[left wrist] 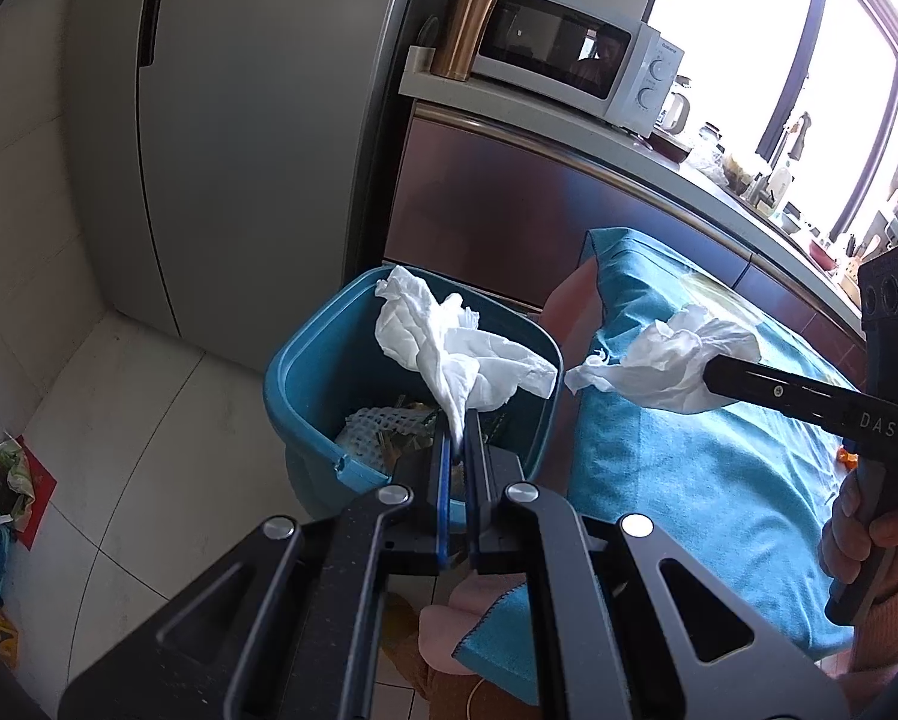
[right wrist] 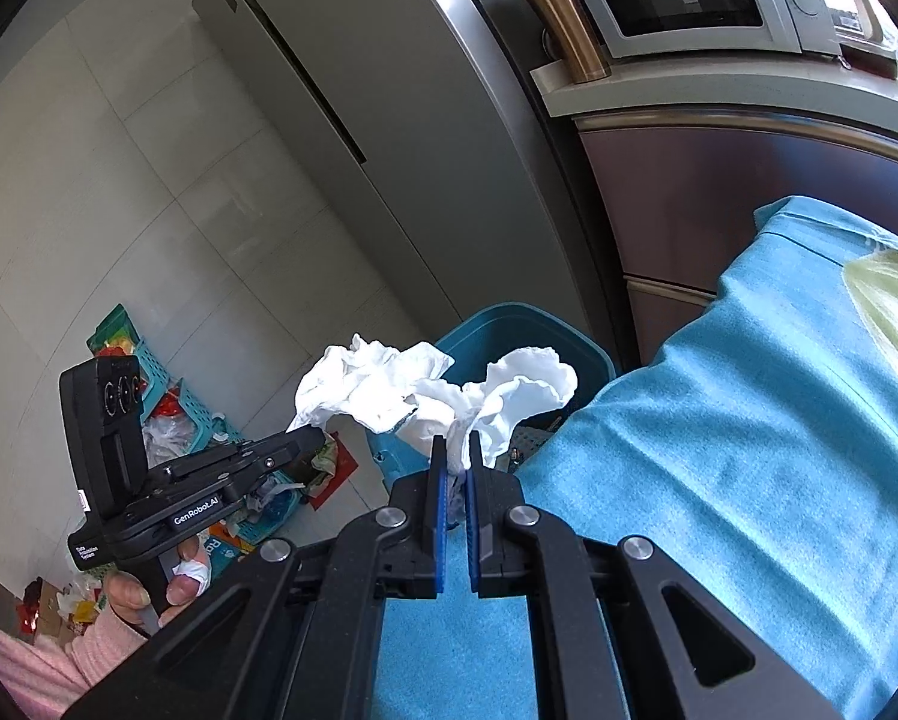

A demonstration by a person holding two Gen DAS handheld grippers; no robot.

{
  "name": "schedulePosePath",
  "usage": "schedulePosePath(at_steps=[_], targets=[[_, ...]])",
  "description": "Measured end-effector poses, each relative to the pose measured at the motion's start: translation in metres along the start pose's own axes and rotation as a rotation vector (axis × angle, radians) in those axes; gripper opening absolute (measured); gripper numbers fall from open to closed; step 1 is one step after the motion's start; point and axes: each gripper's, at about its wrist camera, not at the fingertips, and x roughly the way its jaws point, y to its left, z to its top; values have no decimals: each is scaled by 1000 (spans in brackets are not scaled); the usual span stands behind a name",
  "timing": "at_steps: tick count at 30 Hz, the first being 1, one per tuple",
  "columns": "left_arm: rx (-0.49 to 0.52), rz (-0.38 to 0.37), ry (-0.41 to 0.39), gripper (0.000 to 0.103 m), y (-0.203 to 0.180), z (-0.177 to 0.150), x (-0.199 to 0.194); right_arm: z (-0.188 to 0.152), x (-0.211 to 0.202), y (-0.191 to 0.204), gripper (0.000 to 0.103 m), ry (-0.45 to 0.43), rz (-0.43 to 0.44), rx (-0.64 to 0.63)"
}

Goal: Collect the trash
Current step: 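Lower both tools into the teal bin and open them to drop the tissues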

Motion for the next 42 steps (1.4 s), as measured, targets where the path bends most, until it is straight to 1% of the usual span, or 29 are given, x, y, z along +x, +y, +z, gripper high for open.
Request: schedulePosePath(at_steps=[8,12,21,23,26,27,29,31,33,34,35,36,37,38,40,41,42], targets=[[12,14,9,4,-1,2,14,9,29,6,4,59,-44,-27],[10,24,27,4,1,2,24,13,43,12,4,85,-63,-40],[-6,39,89,6,8,6,63,23,77,14,5,161,-114,-56],[-8,35,107,7,9,7,73,26,85,13,8,182,-134,-54],[-18,50,127,17,13,11,86,29,96,15,14,209,-151,-56],[-18,57,129,19,14,11,88,29,98,14,15,212,-156,-55],[-23,56,132,19,14,12,90,29,100,13,17,216,-154,-47],[-23,57,120,19,13,13,88,29,99,13,22,212,-149,-41],[-28,43,106,23,15,12,80,29,91,11,23,196,-135,-32],[-27,43,94,27,14,12,76,29,84,12,23,180,-127,-26],[-28,42,78,30,13,12,70,29,77,12,27,163,-119,-25],[-31,34,60,37,13,13,63,27,67,14,30,143,-112,-25],[-37,32,43,42,12,12,56,25,58,15,37,118,-108,-26],[-40,31,27,45,10,12,50,23,45,17,43,88,-105,-28],[-45,29,2,58,7,10,36,16,23,20,49,34,-104,-29],[-46,30,-12,61,6,9,30,13,12,21,52,9,-105,-26],[-43,31,-25,67,4,8,24,8,0,21,54,-17,-103,-20]])
